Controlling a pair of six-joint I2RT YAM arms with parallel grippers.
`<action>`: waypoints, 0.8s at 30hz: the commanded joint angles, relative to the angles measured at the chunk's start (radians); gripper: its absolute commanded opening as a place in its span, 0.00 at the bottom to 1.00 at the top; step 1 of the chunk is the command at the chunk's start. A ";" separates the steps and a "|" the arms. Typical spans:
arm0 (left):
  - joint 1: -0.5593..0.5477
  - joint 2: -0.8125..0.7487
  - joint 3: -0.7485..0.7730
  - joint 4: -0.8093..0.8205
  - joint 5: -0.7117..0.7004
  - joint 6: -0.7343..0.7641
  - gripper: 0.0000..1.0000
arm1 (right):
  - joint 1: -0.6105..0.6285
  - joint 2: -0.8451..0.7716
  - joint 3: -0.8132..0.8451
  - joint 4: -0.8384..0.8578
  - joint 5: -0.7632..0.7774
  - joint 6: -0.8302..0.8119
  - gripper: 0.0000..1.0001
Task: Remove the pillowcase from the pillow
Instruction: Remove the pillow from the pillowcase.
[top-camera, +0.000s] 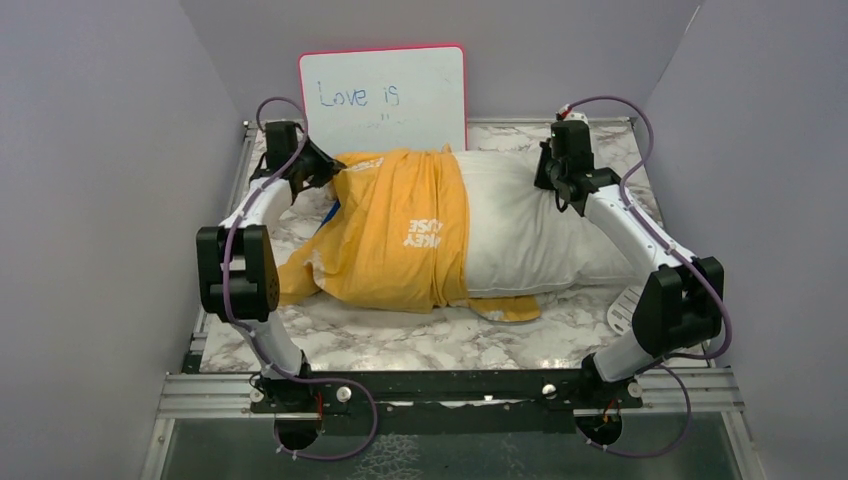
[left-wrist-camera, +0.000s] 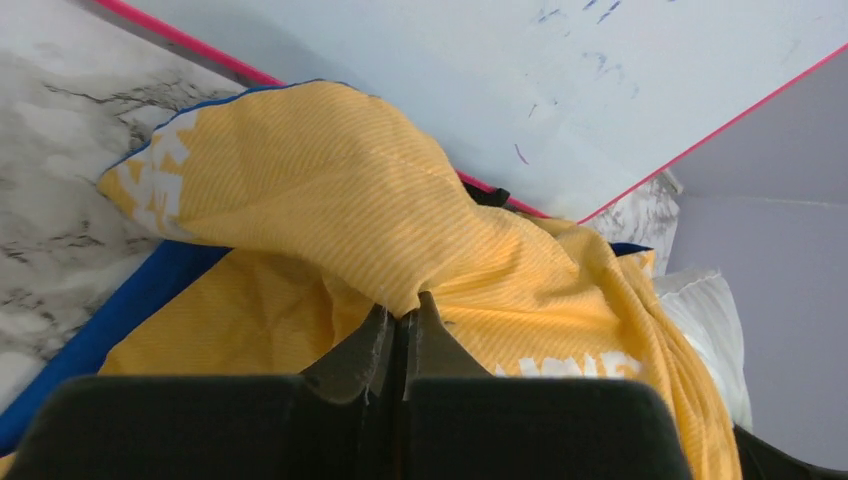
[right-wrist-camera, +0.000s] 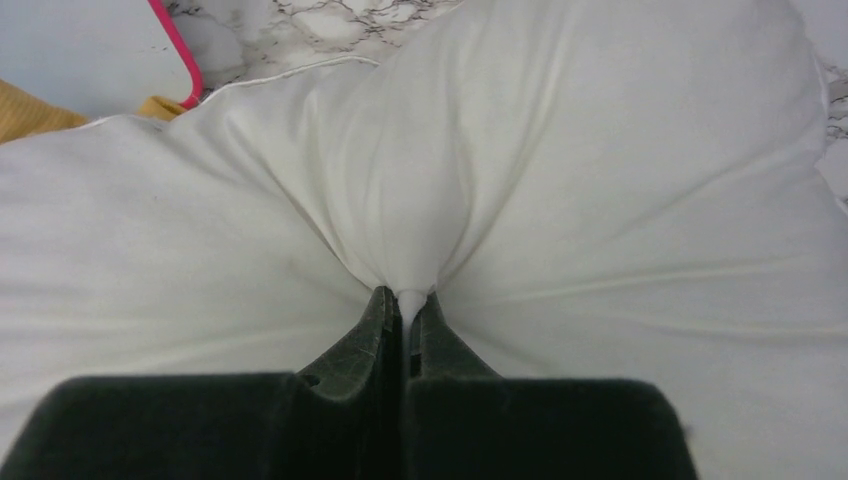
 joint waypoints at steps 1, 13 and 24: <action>0.120 -0.209 -0.097 -0.020 -0.167 0.047 0.00 | 0.001 0.041 -0.006 -0.109 0.083 0.026 0.01; 0.443 -0.408 -0.168 -0.181 -0.111 0.224 0.00 | -0.008 0.063 0.052 -0.113 0.121 0.038 0.01; 0.367 -0.459 -0.131 -0.198 0.099 0.315 0.67 | -0.007 0.035 0.115 -0.154 -0.093 0.014 0.01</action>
